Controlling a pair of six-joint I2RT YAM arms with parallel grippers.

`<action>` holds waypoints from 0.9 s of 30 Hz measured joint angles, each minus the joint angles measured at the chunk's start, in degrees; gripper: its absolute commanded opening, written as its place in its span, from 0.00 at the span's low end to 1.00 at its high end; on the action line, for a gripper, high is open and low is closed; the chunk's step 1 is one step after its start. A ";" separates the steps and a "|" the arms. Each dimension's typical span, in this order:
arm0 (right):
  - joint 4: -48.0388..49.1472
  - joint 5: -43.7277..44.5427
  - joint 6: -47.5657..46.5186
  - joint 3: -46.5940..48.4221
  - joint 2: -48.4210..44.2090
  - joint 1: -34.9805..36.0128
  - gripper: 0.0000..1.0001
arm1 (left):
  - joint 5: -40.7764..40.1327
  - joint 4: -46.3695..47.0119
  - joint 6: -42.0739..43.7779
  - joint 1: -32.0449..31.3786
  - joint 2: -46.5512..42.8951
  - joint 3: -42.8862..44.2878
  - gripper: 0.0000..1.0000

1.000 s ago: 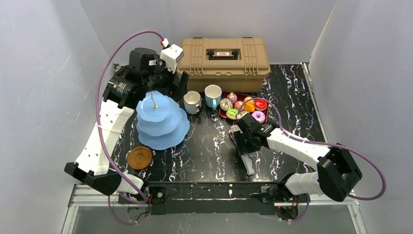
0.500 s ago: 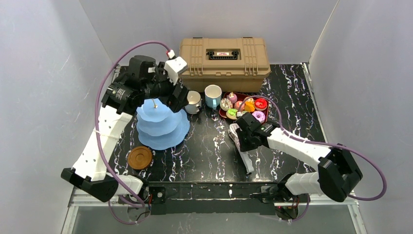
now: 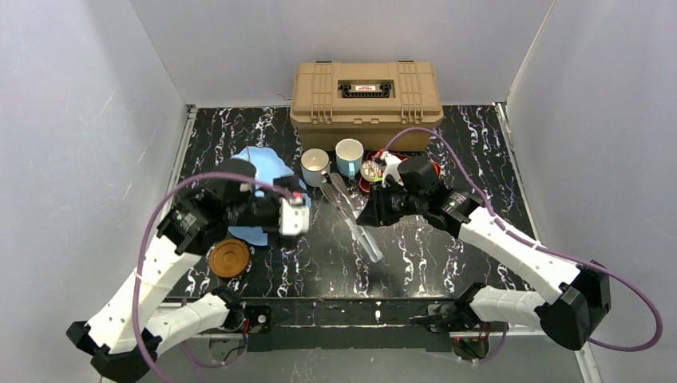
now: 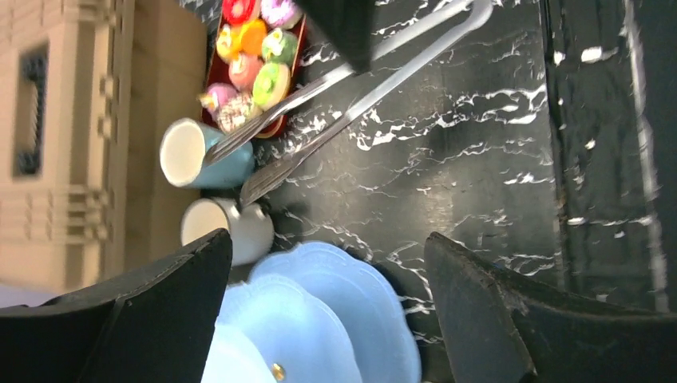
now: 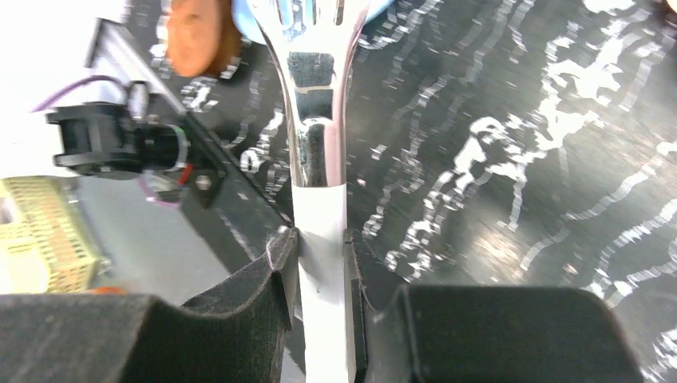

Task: Serve the afternoon tea
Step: Pick up the clamp from the center of the board.

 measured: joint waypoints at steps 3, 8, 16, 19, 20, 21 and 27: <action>4.22 -4.94 3.30 0.17 -0.02 0.00 0.01 | -1.68 3.54 8.20 -4.87 -4.83 -7.65 0.83; 9.84 -11.72 8.55 0.59 0.15 0.00 0.01 | -4.96 10.05 22.60 -9.09 -11.04 -17.31 0.79; 15.80 -17.20 13.51 1.38 0.94 0.00 0.01 | -7.50 20.02 38.12 -10.86 -12.24 -23.58 0.71; 16.74 -18.18 14.47 1.38 1.46 0.02 0.01 | -8.50 21.18 40.89 -11.34 -11.34 -24.00 0.64; 16.94 -18.58 14.60 1.38 1.57 0.02 0.01 | -8.83 21.68 41.53 -11.47 -10.88 -23.98 0.61; 17.05 -18.84 14.73 1.38 1.66 0.02 0.01 | -9.11 21.88 42.05 -11.54 -10.43 -23.96 0.58; 17.07 -20.09 14.78 1.38 1.70 0.02 0.01 | -11.37 21.64 43.58 -11.76 -7.30 -23.32 0.37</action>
